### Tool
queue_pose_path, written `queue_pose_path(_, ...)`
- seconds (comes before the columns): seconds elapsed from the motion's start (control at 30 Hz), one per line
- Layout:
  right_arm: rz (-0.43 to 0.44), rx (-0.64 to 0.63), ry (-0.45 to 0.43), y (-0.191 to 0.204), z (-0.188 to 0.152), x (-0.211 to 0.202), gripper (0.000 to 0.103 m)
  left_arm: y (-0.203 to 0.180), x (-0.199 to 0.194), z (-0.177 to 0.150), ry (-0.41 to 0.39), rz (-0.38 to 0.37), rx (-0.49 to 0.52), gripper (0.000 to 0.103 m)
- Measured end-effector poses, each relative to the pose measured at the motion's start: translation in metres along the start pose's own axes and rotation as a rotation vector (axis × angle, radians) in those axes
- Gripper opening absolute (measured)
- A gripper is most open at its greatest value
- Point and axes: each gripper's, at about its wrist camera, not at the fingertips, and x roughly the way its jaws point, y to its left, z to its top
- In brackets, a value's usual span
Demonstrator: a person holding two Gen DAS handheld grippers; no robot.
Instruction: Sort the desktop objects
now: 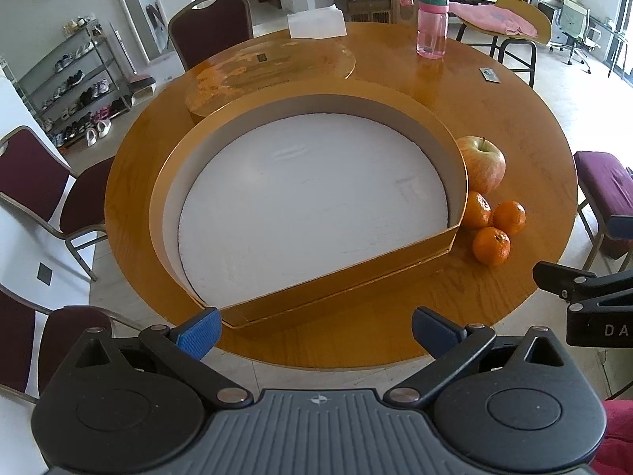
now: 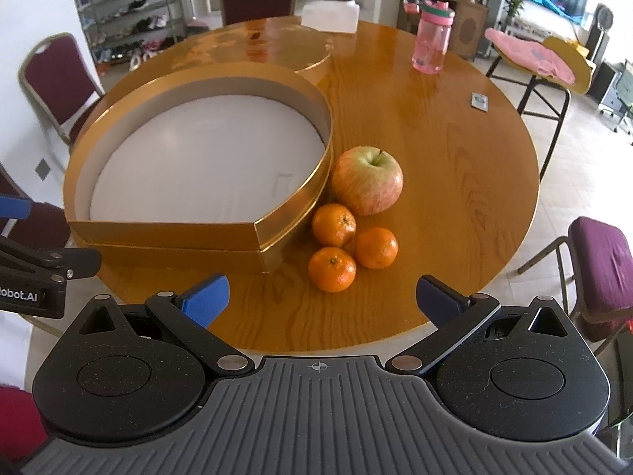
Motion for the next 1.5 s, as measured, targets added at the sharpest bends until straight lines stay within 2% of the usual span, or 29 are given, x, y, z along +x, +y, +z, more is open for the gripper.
queue_pose_path(0.6, 0.018, -0.015, -0.032, -0.0074, 0.0000, -0.0038, 0.103, -0.0076, -0.0064, 0.0027, -0.016, 0.027, 0.000, 0.102)
queue_pose_path(1.5, 0.021, -0.012, -0.009, -0.0061, 0.0054, 0.0057, 0.103, -0.0047, -0.0009, 0.0065, -0.007, 0.028, -0.006, 0.102)
